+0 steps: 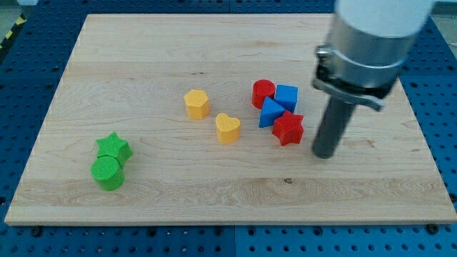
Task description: Move the blue triangle parallel to the yellow heart
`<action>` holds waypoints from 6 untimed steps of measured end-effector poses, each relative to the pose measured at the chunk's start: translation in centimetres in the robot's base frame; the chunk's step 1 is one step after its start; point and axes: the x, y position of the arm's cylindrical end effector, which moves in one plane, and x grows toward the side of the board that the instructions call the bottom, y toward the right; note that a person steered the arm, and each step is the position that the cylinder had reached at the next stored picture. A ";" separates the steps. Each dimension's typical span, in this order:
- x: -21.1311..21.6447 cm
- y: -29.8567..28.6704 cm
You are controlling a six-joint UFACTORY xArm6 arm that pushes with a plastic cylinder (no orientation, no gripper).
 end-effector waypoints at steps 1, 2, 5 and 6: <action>-1.4 1.2; -2.6 -2.2; -2.6 -18.1; -3.0 -19.4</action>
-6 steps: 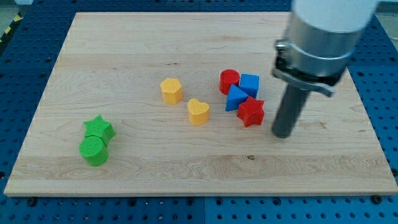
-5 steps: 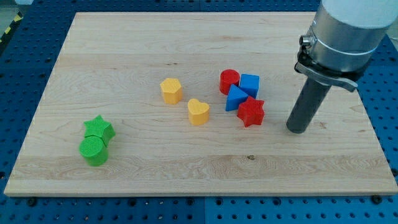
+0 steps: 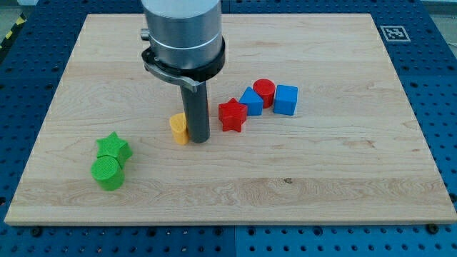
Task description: Move the blue triangle parallel to the yellow heart
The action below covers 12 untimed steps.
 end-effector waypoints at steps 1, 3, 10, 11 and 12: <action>0.9 6.7; -1.9 6.5; -7.1 9.1; -4.9 10.2; -4.1 11.3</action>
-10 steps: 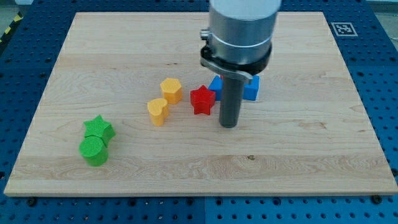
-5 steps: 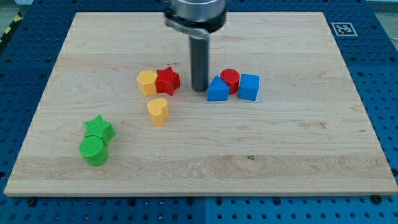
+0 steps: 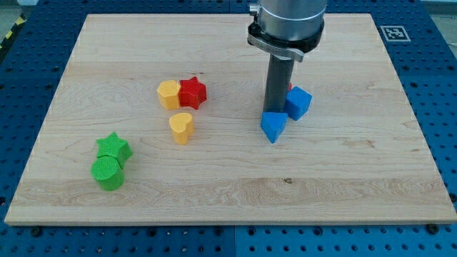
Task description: Move the blue triangle parallel to the yellow heart
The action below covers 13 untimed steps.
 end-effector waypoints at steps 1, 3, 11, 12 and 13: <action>0.0 0.3; 0.6 4.3; 2.6 7.2; 2.4 8.1; 2.4 12.9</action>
